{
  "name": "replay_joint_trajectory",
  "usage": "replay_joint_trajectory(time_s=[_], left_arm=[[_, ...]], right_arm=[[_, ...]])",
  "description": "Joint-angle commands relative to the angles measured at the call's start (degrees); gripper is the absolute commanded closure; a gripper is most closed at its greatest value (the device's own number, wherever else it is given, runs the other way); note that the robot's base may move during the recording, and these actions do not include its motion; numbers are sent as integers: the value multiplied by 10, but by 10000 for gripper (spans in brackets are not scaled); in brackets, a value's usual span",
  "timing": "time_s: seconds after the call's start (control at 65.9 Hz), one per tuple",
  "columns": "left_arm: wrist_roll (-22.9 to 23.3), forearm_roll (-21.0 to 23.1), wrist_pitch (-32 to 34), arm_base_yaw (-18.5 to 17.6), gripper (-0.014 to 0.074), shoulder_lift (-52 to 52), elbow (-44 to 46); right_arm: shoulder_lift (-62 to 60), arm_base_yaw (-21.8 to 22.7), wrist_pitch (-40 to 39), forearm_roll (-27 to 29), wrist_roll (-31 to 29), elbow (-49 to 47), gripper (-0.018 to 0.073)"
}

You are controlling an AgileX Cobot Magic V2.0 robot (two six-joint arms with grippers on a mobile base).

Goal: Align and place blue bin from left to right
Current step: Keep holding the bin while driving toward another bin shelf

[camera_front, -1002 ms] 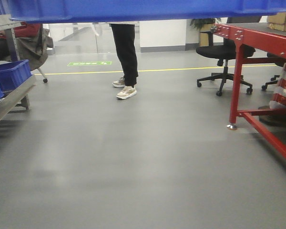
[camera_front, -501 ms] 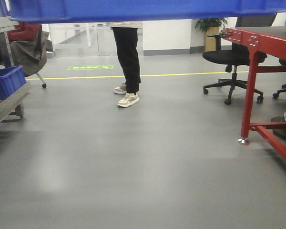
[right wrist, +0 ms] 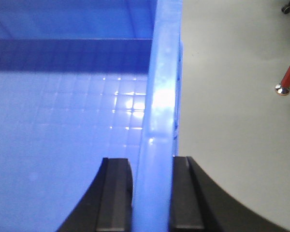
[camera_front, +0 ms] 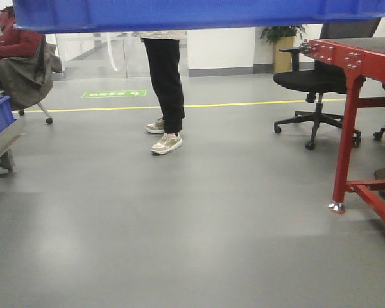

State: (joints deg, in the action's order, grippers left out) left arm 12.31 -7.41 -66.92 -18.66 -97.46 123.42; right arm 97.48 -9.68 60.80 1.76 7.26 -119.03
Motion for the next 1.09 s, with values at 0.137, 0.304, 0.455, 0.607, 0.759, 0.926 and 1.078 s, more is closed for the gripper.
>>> replay_joint_trajectory(time_s=[0.137,0.304,0.455,0.607,0.759,0.926,1.078], left_arm=[[-12,-21,35,1,707,16,8],[-12,-22,35,1,707,16,8],[-12,-22,35,1,707,16,8],[-12,-22,35,1,707,16,8],[-12,-22,35,1,707,16,8],[-12,-22,35,1,707,16,8],[-12,-22,35,1,707,16,8]], right_arm=[[-15,3,-64,-18,-8,-9,711],[-15,3,-64,-18,-8,-9,711],[-15,3,-65,-18,-8,-9,711],[-15,3,-65,-18,-8,-9,711],[-15,3,-68,-18,-8,-9,711],[-15,3,-70,-18,-8,-9,711],[-15,3,-72,-18,-8,-9,711]])
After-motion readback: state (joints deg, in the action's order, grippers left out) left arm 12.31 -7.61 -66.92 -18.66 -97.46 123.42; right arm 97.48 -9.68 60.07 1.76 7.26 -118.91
